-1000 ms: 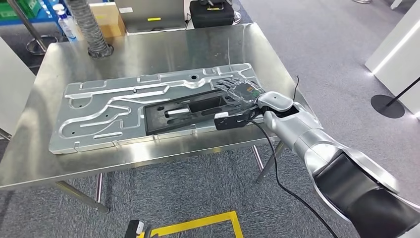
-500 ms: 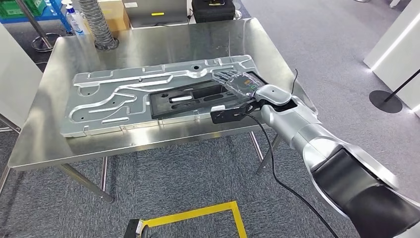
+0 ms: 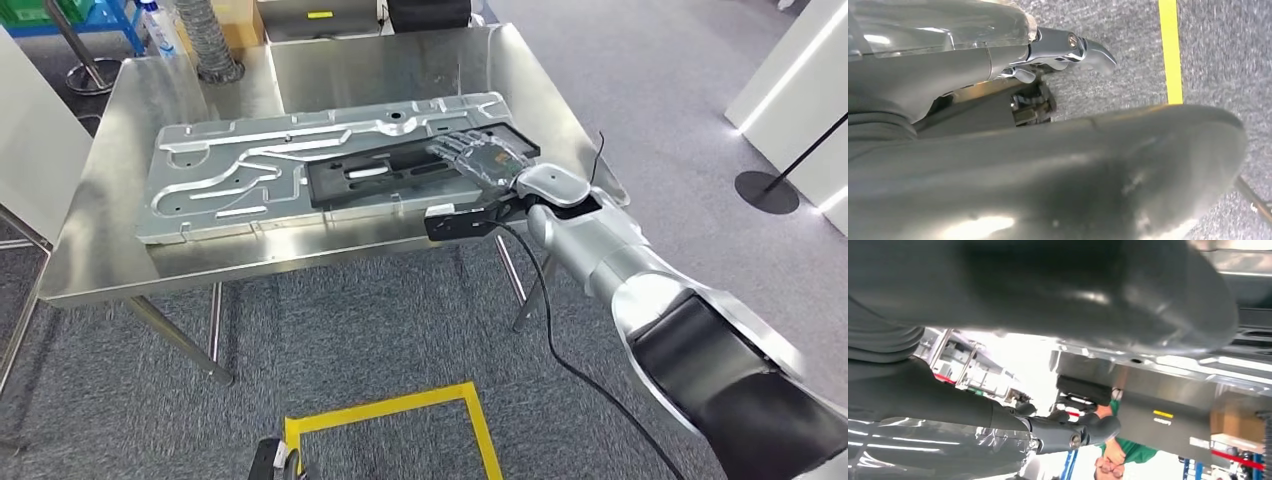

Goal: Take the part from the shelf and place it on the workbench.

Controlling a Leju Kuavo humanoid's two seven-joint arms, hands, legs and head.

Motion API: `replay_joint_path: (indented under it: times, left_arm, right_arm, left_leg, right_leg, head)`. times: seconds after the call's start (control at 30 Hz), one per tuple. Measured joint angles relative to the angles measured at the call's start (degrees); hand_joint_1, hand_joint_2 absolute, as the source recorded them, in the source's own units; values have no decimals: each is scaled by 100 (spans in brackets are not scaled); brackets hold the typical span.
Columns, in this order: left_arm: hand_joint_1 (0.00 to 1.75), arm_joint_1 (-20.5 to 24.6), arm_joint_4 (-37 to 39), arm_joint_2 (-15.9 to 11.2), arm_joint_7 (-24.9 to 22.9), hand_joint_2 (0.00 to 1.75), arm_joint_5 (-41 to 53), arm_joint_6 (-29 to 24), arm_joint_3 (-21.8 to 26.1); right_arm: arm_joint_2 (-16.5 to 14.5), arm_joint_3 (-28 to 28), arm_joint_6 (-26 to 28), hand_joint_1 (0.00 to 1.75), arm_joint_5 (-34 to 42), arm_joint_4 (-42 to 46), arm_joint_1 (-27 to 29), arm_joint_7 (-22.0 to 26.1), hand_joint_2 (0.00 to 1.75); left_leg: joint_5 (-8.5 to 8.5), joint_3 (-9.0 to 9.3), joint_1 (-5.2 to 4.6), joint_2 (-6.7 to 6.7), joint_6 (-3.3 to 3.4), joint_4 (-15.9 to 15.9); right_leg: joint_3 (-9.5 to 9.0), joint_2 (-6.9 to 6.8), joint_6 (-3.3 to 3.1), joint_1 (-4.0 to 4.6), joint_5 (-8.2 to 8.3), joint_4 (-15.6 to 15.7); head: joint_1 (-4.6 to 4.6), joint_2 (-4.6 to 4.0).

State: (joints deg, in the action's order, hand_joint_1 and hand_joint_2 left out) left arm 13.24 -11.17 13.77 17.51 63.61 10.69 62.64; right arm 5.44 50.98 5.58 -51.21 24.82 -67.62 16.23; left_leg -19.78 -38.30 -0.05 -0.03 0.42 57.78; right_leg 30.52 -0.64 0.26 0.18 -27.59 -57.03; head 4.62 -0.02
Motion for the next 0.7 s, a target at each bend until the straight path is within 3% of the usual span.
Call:
replay_joint_path:
  times: [0.07,0.1,0.17,0.2,0.23,0.27,0.33,0.4,0.47,0.5,0.57,0.6,0.7]
  left_arm:
    - [0,2,0,5,-5,0,4,0,0]
    - [0,3,0,4,-9,0,7,0,0]
    - [0,-1,0,1,-18,0,13,-3,0]
    - [0,-3,0,0,-20,0,14,-5,0]
    - [0,-4,0,-2,-22,0,14,-8,0]
    - [0,-4,0,-4,-23,0,14,-10,0]
    - [0,3,0,-12,-25,0,14,-11,0]
    - [0,15,0,-15,-29,0,16,-12,-1]
    - [0,22,0,-18,-43,0,19,-14,-2]
    - [0,23,0,-18,-48,0,22,-16,-2]
    - [0,25,0,-19,-54,0,30,-18,-2]
    - [0,27,0,-19,-55,0,33,-19,-2]
    - [0,29,0,-18,-60,0,34,-21,-4]
  right_arm:
    - [-10,-17,4,0,-29,1,-7,-4,0]
    - [-14,-22,5,0,-38,1,-9,-4,0]
    - [-19,-26,3,0,-43,-1,-3,-8,0]
    - [-20,-26,-2,0,-44,-2,9,-10,0]
    - [-25,-28,-7,0,-44,-4,22,-15,0]
    - [-29,-34,-12,0,-43,-5,33,-22,0]
    - [-35,-69,-15,0,-41,-6,41,-45,0]
    - [-30,-121,-10,0,-39,-8,39,-73,0]
    - [-25,-155,-3,0,-38,-11,39,-89,0]
    - [-24,-164,1,0,-39,-12,39,-91,0]
    - [-16,-187,14,0,-39,-12,38,-92,0]
    - [-10,-198,21,0,-39,-13,38,-93,0]
    - [19,-211,42,0,-45,-25,89,-86,0]
  left_leg:
    - [-117,-71,-1,-5,-61,124]
    - [-291,-164,1,-8,-88,350]
    - [-760,-435,33,-13,-138,1112]
    - [-919,-544,48,-12,-163,1464]
    - [-976,-566,62,-9,-185,1649]
    - [-920,-474,75,-2,-203,1597]
    - [-646,-7,93,92,-220,895]
    - [-494,372,59,247,-164,260]
    - [-499,422,23,270,-64,122]
    - [-487,400,27,221,-16,106]
    - [-449,385,45,130,68,60]
    - [-424,379,57,92,105,39]
    - [-383,340,56,-4,157,35]
  right_leg:
    - [9,-12,-60,-31,114,97]
    - [27,-19,-80,-51,173,137]
    - [105,-24,-98,-51,246,143]
    - [146,-28,-94,-51,270,135]
    - [183,-36,-88,-53,291,122]
    - [215,-50,-81,-57,304,103]
    - [264,-96,-51,-66,301,42]
    - [303,-148,-1,-45,281,-26]
    - [329,-215,52,-15,282,-60]
    - [331,-262,80,-11,284,-66]
    - [382,-227,146,-35,184,-177]
    - [471,-155,177,-48,42,-386]
    - [996,15,235,-67,-491,-1531]
  head:
    - [1,0]
    - [1,0]
    - [1,0]
    - [1,0]
    - [1,0]
    - [1,0]
    - [1,0]
    - [0,0]
    - [-2,0]
    - [-3,0]
    - [-3,0]
    - [-3,0]
    - [-3,0]
